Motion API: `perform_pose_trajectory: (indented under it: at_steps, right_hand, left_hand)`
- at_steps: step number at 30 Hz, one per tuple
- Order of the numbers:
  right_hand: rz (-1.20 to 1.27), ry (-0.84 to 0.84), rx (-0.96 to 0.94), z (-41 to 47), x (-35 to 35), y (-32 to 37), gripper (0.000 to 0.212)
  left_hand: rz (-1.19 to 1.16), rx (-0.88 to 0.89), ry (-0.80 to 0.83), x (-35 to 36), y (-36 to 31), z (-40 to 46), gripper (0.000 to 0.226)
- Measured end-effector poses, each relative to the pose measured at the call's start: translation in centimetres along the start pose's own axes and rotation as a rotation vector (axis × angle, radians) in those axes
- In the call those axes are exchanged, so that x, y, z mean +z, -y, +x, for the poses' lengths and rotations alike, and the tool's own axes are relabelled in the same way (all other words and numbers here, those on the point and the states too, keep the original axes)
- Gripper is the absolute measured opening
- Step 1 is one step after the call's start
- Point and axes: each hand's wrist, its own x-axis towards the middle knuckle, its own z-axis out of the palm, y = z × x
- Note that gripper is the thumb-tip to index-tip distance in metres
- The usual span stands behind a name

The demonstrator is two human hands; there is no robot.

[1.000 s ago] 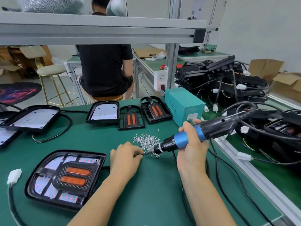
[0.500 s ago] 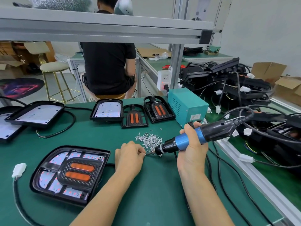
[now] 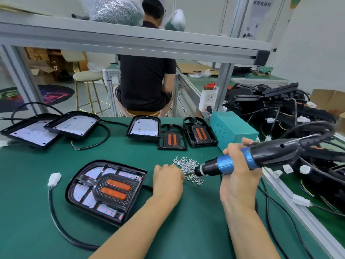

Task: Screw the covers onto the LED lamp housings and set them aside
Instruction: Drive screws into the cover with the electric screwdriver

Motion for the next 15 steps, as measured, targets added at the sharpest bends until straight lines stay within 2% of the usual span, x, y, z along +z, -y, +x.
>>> perform_pose_trajectory:
  at_steps: [3, 6, 9, 11, 15]
  right_hand:
    - [0.016, 0.071, -0.088, -0.4, 1.3, 1.8, 0.029]
    - [0.09, 0.119, -0.118, -0.6, 2.5, 3.4, 0.026]
    - [0.193, 0.222, -0.027, -1.2, 3.4, 4.6, 0.022]
    - [0.223, 0.307, 0.058, -2.1, 3.9, 4.7, 0.021]
    - [0.211, 0.429, 0.195, -4.8, 5.2, 3.6, 0.021]
  left_hand:
    - [0.032, 0.034, -0.04, -1.3, -0.2, -0.5, 0.025]
    - [-0.073, 0.024, -0.182, -4.0, 0.3, -2.2, 0.027]
    - [-0.266, 0.005, -0.372, -6.7, 2.7, -5.3, 0.026]
    - [-0.441, -0.047, -0.44, -8.0, 5.3, -7.7, 0.027]
    - [-0.561, -0.03, -0.407, -8.8, 10.3, -11.7, 0.041]
